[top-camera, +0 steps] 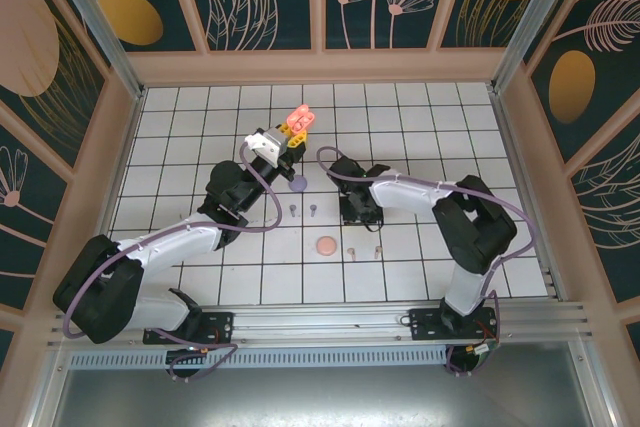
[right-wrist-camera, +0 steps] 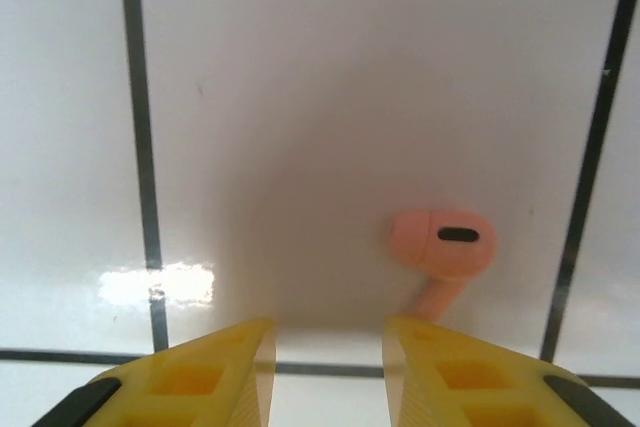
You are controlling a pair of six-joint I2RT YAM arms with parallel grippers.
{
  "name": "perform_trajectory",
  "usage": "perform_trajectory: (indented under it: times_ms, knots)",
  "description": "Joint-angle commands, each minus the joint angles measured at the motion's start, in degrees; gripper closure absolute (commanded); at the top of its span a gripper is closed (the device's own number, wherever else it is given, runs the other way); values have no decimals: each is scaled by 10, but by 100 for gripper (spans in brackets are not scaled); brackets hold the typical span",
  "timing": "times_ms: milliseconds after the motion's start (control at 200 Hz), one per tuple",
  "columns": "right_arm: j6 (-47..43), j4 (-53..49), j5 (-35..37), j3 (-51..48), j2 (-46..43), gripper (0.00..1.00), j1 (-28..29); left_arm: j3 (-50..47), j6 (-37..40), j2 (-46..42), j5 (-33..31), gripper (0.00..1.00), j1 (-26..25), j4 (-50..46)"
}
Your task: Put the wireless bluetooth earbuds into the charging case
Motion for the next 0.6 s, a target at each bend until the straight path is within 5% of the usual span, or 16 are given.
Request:
perform_trajectory:
  times_ms: [0, 330, 596]
  knots:
    - [-3, -30, -9, 47, -56, 64, 2, 6, -9, 3, 5, 100, -4, 29]
    - [79, -94, 109, 76, -35, 49, -40, 6, -7, 2, 5, 100, -4, 31]
    - [96, -73, 107, 69, 17, 45, -39, 3, -8, 1, 6, 100, -4, 31]
